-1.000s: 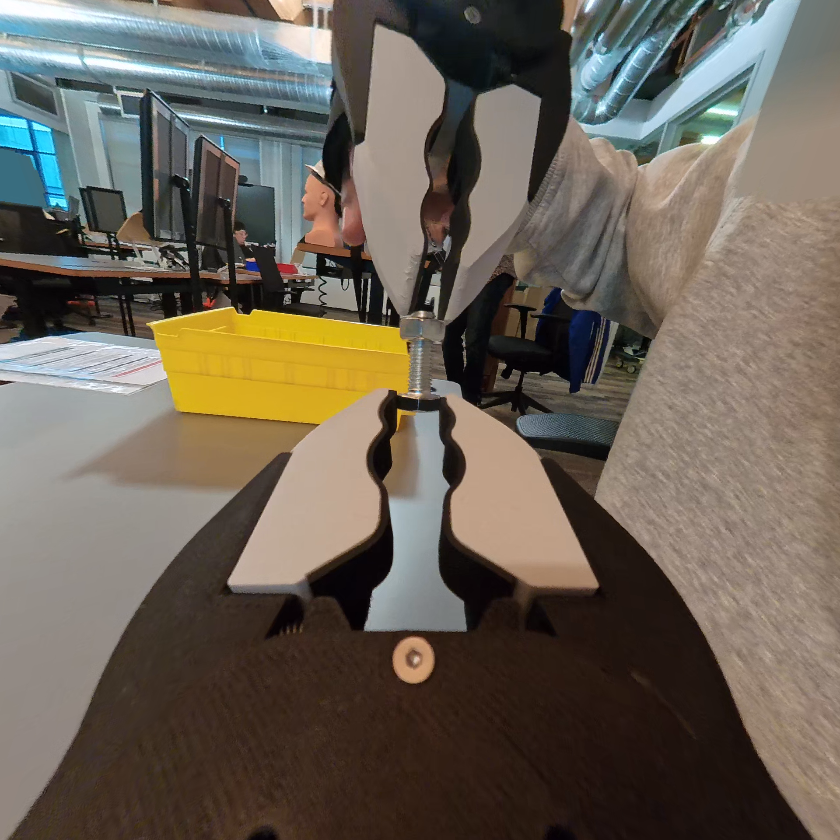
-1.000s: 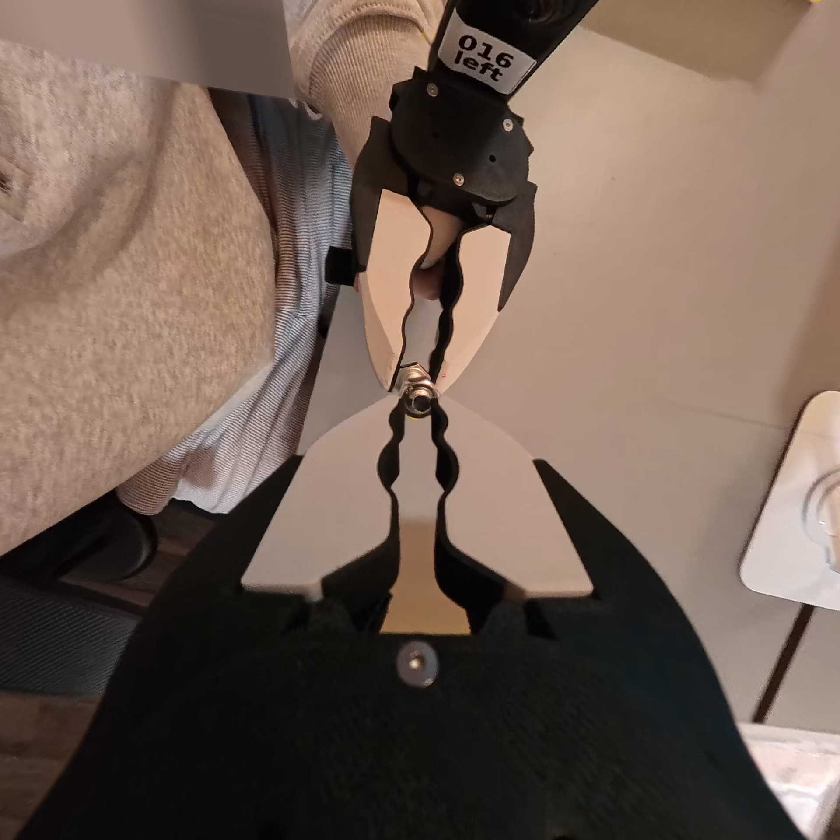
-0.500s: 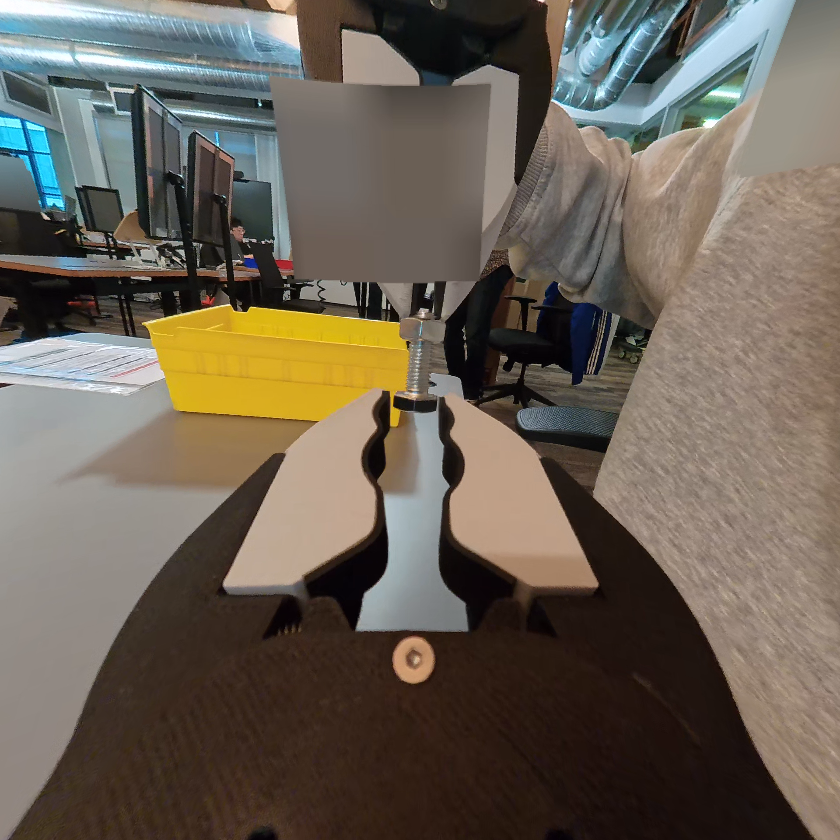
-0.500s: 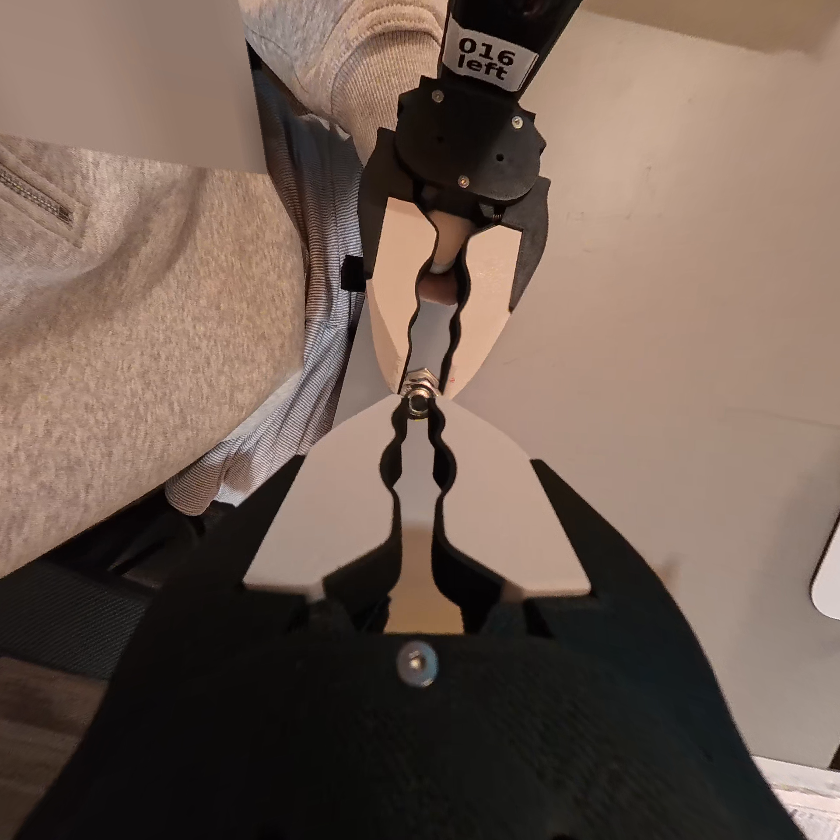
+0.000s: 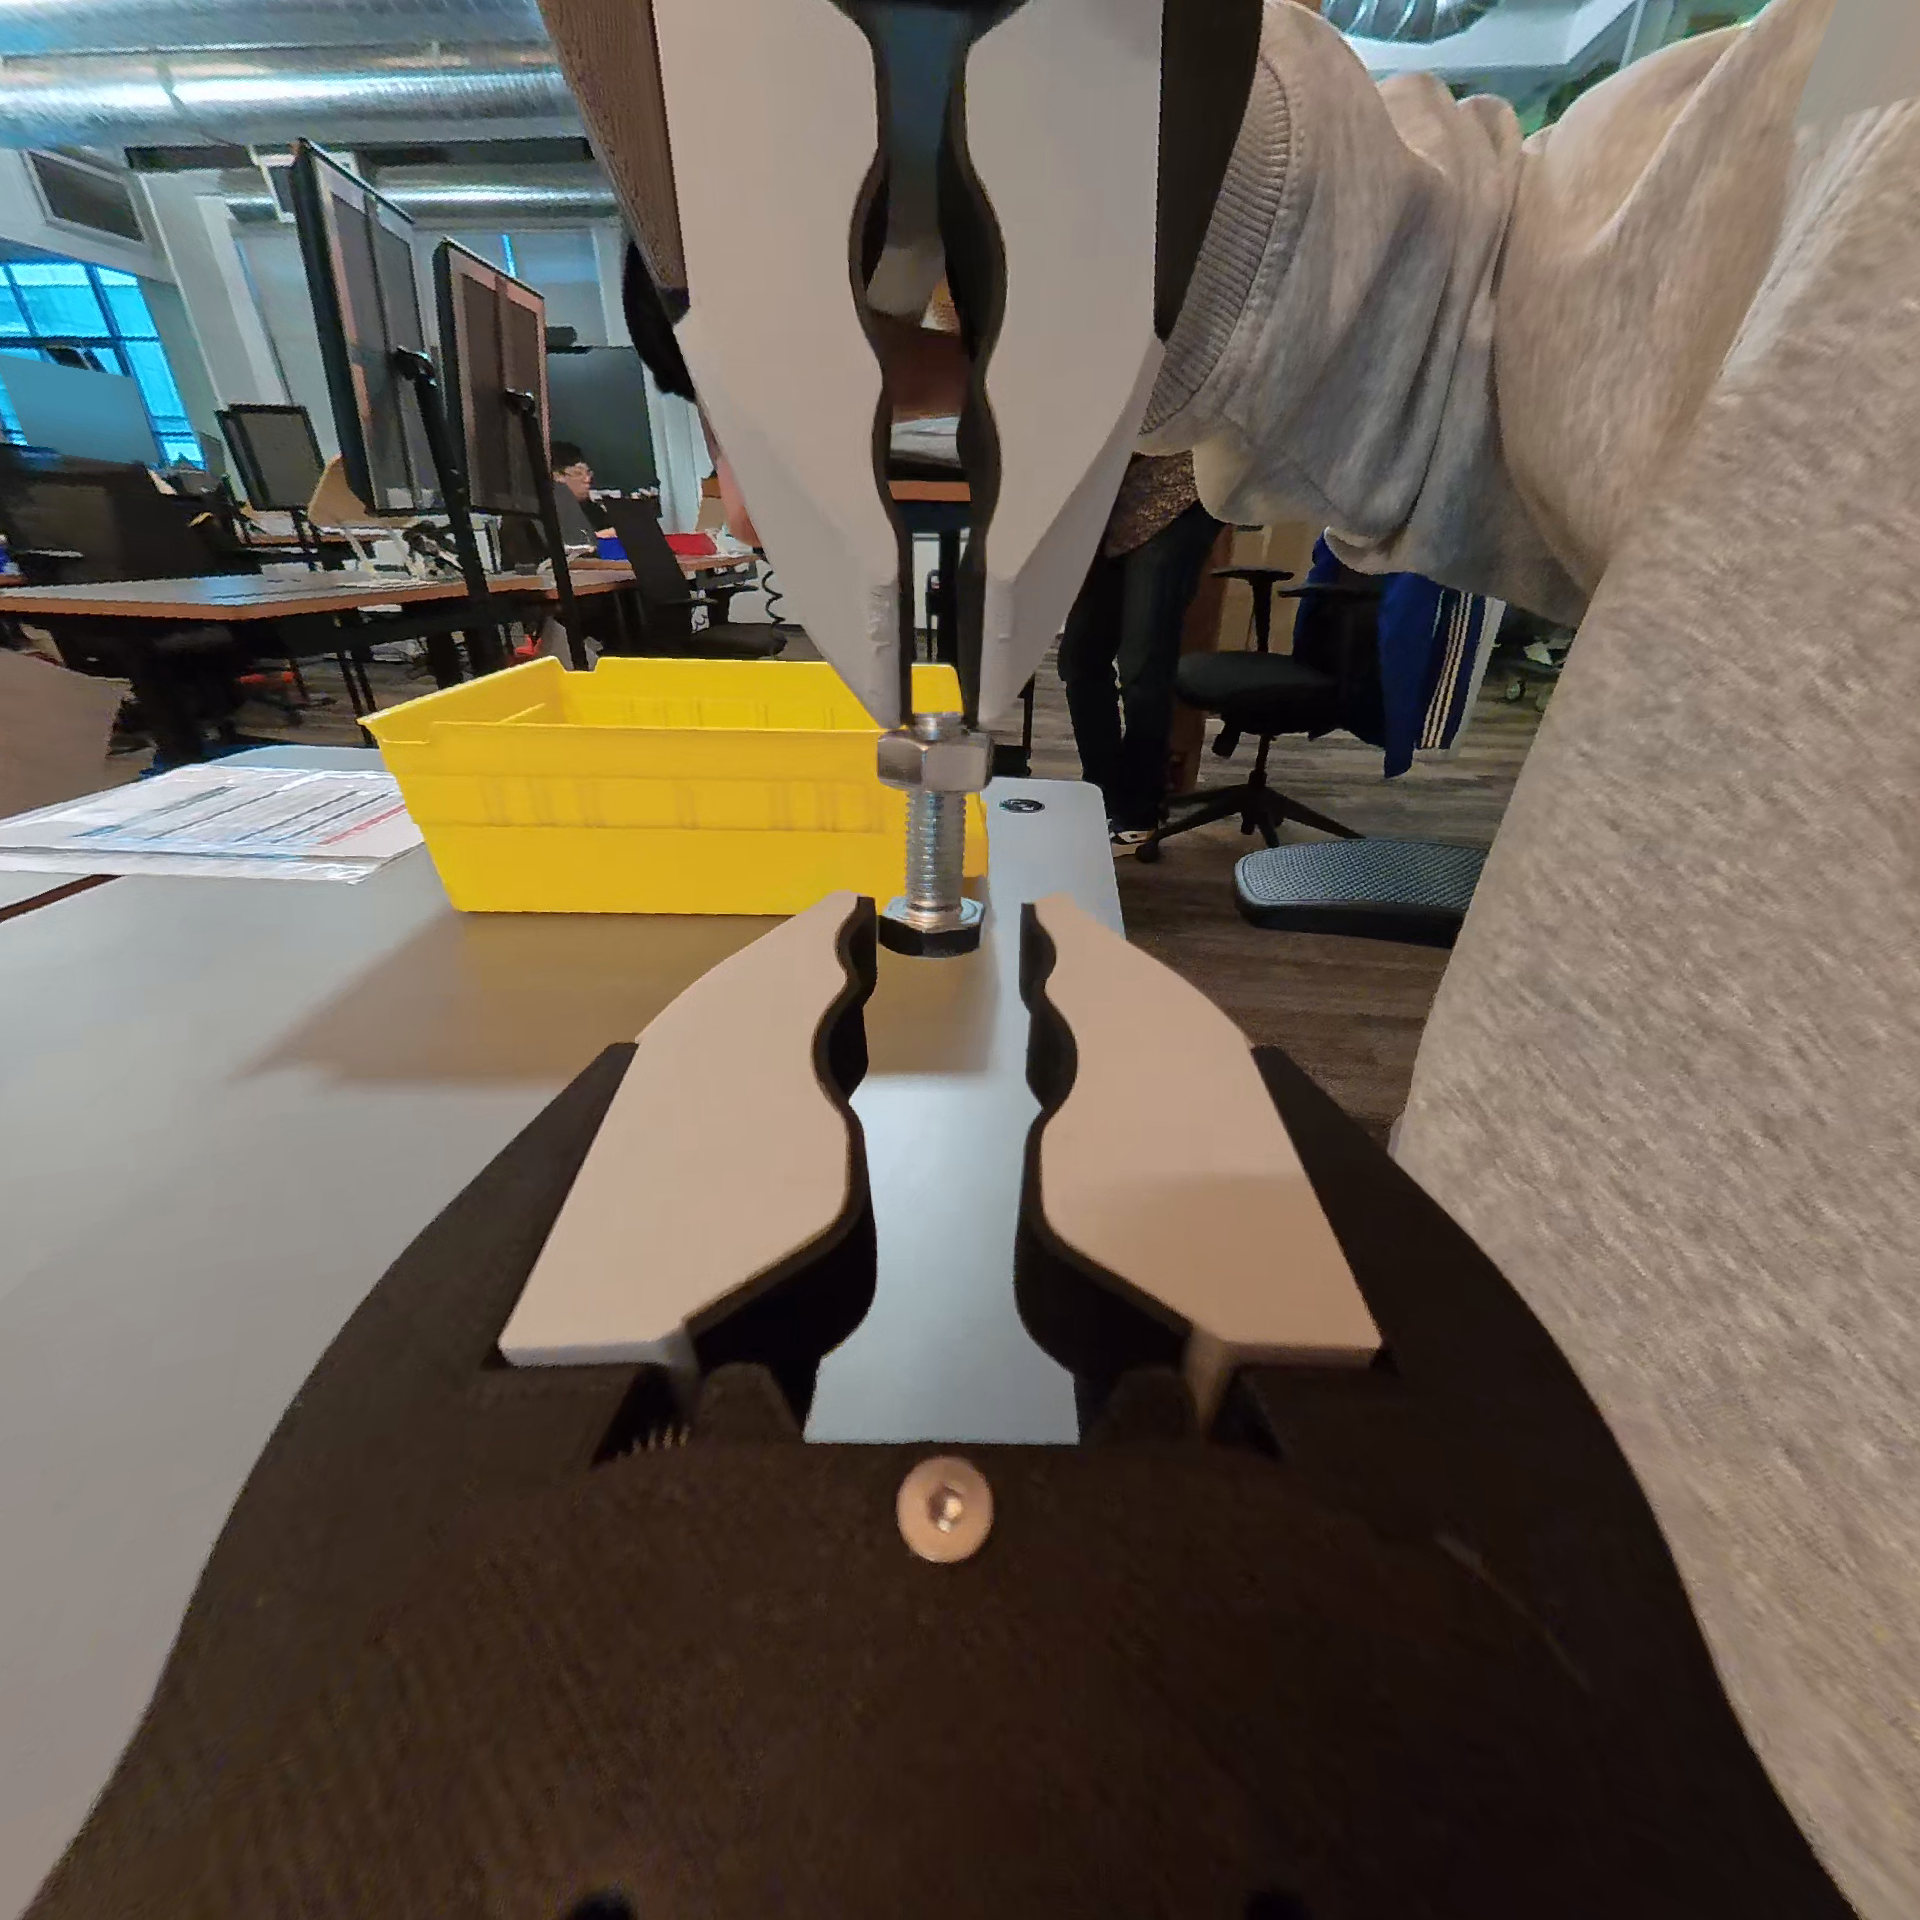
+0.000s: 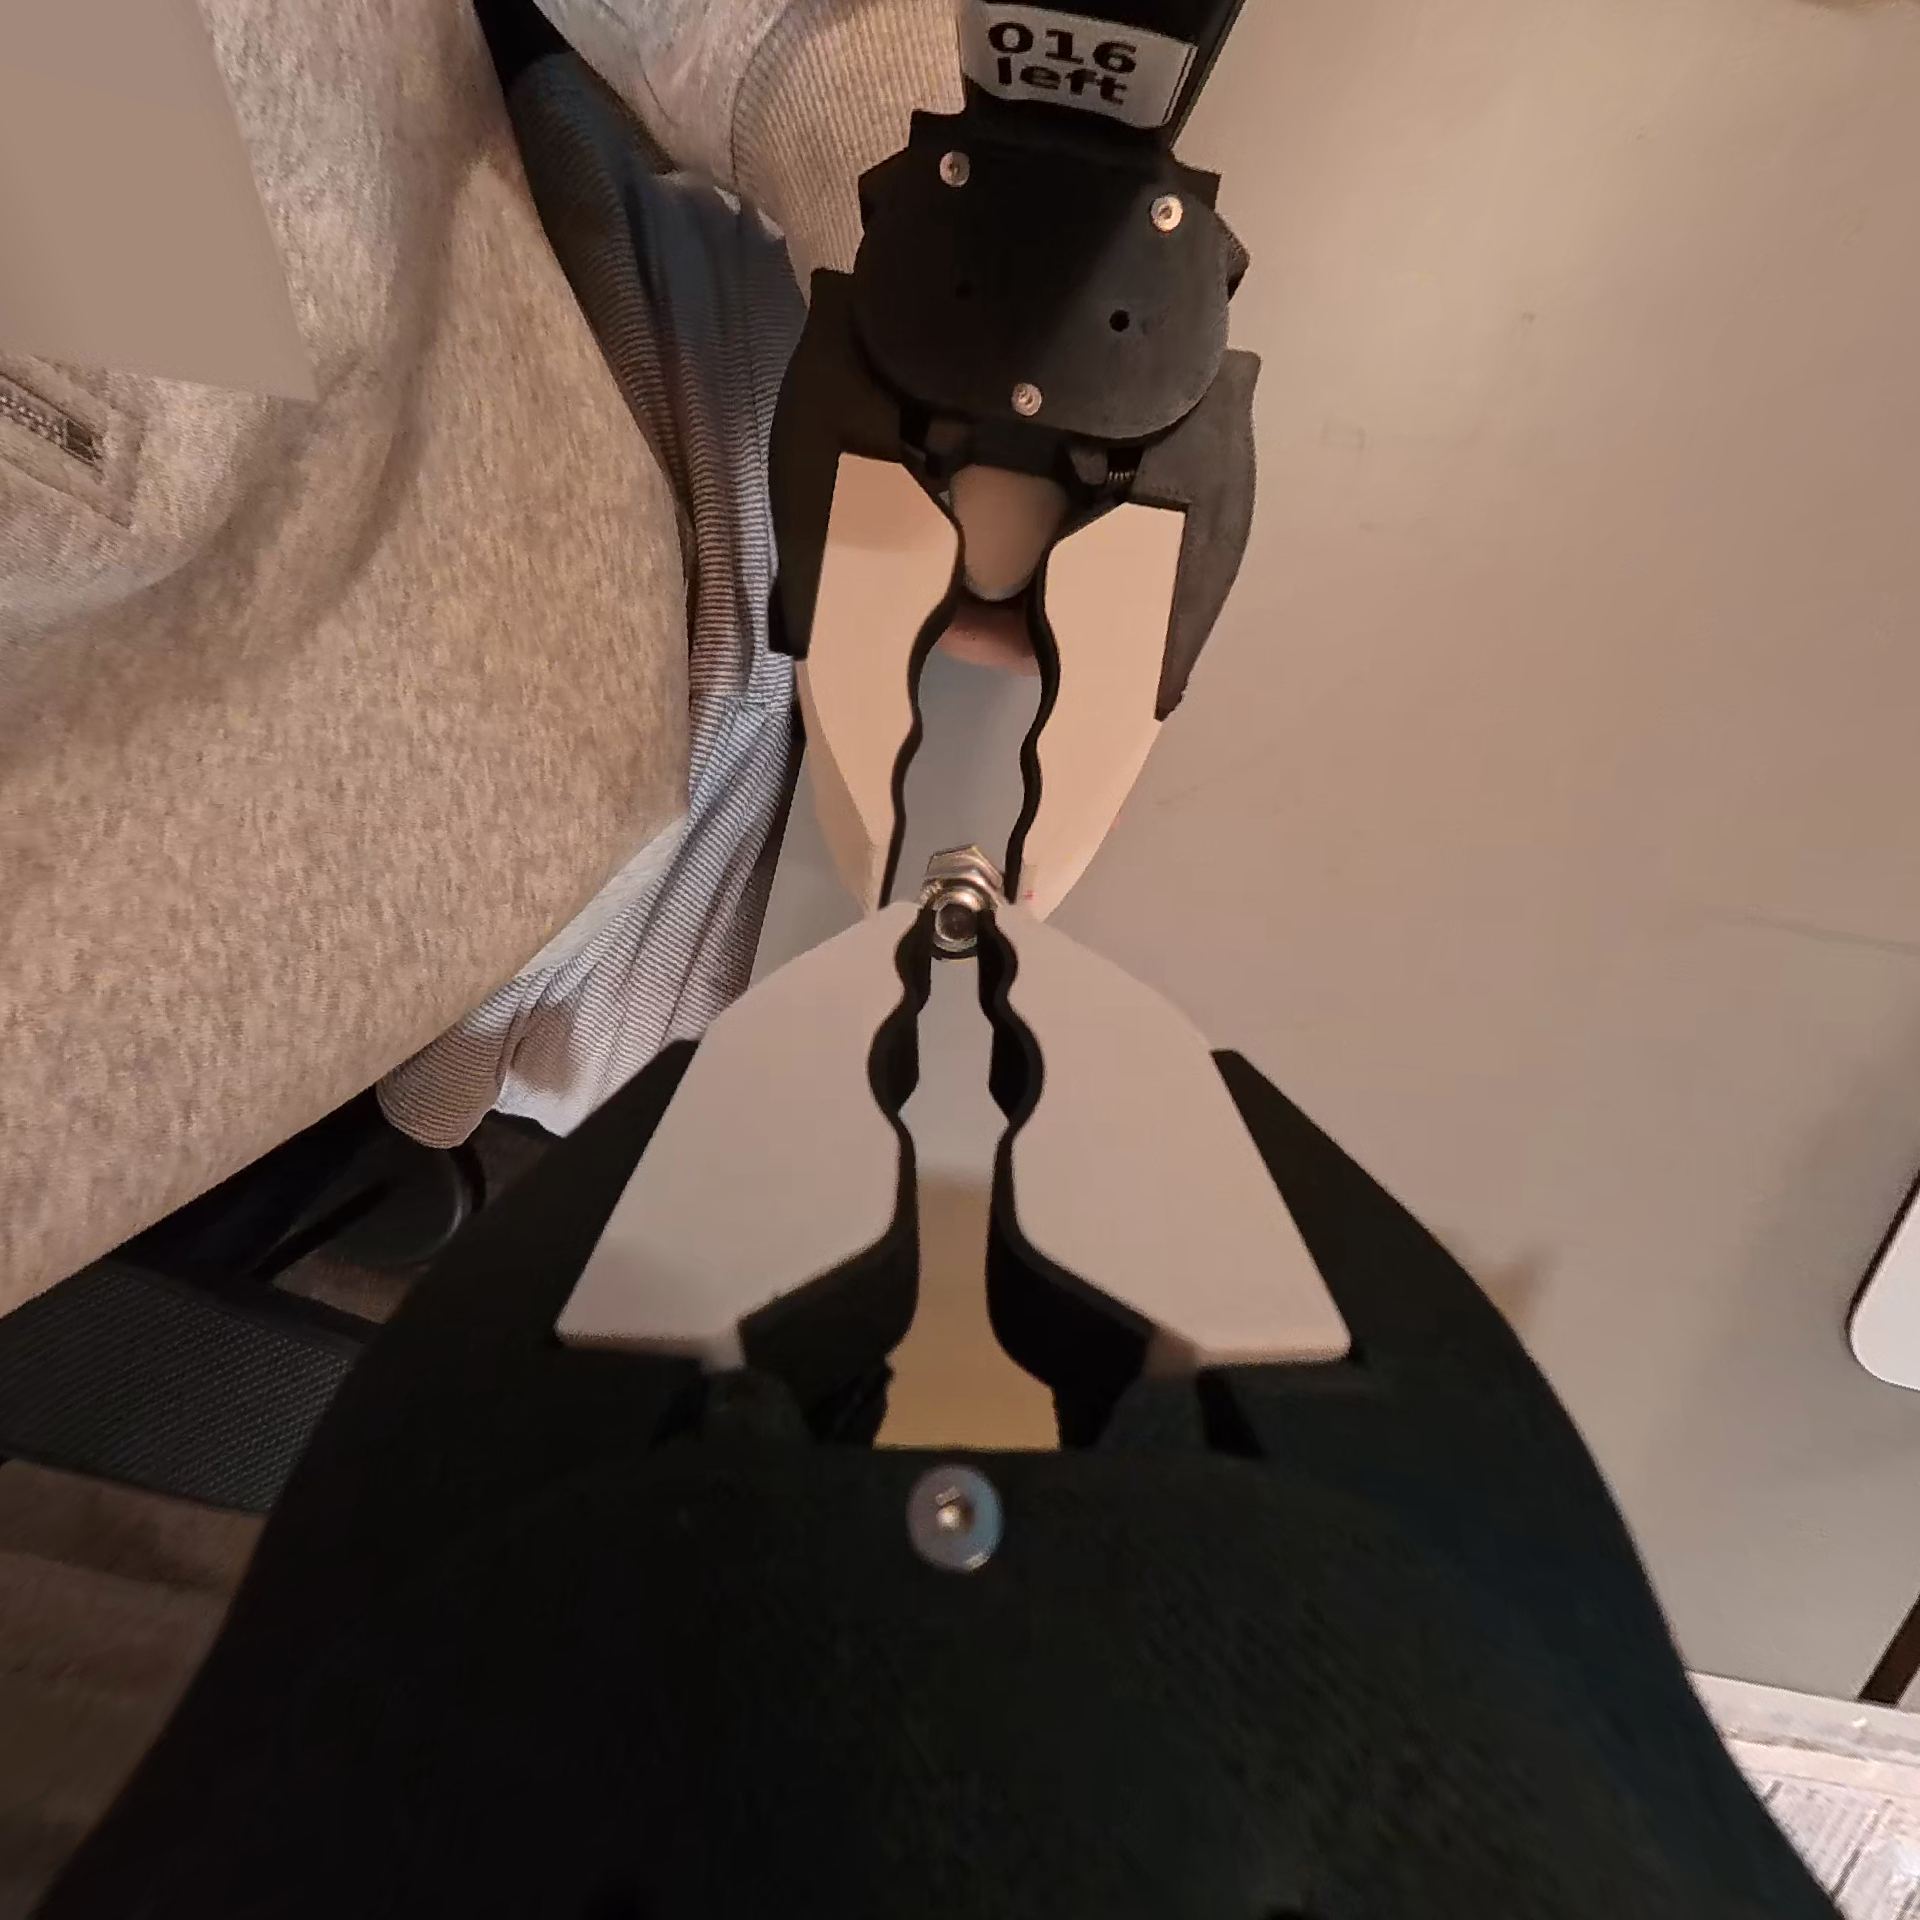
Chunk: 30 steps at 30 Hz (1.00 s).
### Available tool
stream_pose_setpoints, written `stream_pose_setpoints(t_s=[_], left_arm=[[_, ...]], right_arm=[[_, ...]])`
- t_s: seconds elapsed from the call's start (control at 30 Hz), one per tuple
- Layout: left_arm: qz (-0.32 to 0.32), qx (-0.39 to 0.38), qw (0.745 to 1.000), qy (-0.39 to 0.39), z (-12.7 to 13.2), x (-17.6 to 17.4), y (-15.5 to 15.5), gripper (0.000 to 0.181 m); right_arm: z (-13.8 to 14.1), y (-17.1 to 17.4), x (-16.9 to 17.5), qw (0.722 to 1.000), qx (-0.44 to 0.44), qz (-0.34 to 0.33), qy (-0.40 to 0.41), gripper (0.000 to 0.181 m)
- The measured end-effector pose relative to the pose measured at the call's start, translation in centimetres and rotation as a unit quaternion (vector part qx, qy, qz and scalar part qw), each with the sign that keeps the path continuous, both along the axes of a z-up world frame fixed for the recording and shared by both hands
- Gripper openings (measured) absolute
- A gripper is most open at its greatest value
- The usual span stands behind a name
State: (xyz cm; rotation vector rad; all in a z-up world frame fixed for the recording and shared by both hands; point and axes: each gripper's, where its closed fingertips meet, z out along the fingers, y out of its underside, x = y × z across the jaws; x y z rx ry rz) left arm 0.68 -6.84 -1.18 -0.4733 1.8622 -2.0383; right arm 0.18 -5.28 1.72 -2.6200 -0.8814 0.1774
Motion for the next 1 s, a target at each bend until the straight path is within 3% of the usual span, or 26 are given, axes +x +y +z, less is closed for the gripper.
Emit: stream_pose_setpoints(t_s=[0.17,1.0], left_arm=[[0.006,0.019,1.000,0.002,-0.57,0.16,-0.19,0.019],[0.013,0.013,1.000,0.009,-0.44,0.48,0.05,0.019]], right_arm=[[-0.31,-0.11,-0.22,1.000,-0.010,0.005,-0.003,0.009],[-0.59,0.03,-0.14,0.999,0.001,0.019,-0.028,0.010]])
